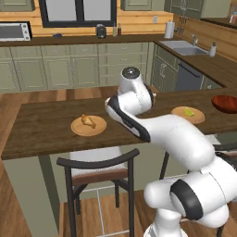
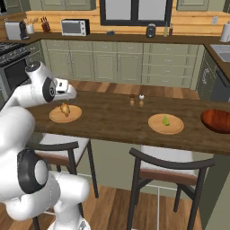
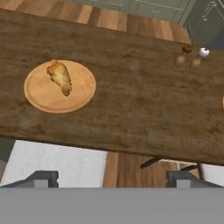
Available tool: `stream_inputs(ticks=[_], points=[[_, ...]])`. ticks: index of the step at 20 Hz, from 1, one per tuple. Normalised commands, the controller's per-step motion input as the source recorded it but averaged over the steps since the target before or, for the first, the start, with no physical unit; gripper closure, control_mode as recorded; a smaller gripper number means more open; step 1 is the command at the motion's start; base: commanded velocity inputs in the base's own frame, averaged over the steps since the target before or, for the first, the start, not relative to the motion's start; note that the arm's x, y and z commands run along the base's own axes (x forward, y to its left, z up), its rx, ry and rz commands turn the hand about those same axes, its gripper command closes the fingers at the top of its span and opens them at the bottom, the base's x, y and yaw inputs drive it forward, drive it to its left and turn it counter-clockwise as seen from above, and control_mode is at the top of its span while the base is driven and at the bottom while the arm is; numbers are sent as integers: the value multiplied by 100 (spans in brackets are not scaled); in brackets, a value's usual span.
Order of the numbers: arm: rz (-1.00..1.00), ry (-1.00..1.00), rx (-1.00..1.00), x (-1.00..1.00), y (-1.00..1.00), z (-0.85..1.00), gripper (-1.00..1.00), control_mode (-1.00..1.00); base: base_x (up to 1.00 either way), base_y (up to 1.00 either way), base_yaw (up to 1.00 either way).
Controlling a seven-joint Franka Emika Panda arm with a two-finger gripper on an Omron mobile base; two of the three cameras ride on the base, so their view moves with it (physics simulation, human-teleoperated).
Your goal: Pick the chicken drumstick and lemon wedge from their plates and place them in the bowl. Then put the bowl in the fridge.
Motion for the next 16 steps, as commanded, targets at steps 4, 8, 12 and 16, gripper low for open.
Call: stream_inputs(ticks=[4,8,12,16], points=[[20,1,1,98,79,-46,-100,-100,0,0,0],[42,17,11,62,17,-50,-100,-100,0,0,0],[29,21,-1,51,1,-51,-100,-100,0,0,0],[5,14,-8,57,39,-52,-100,-100,0,0,0]])
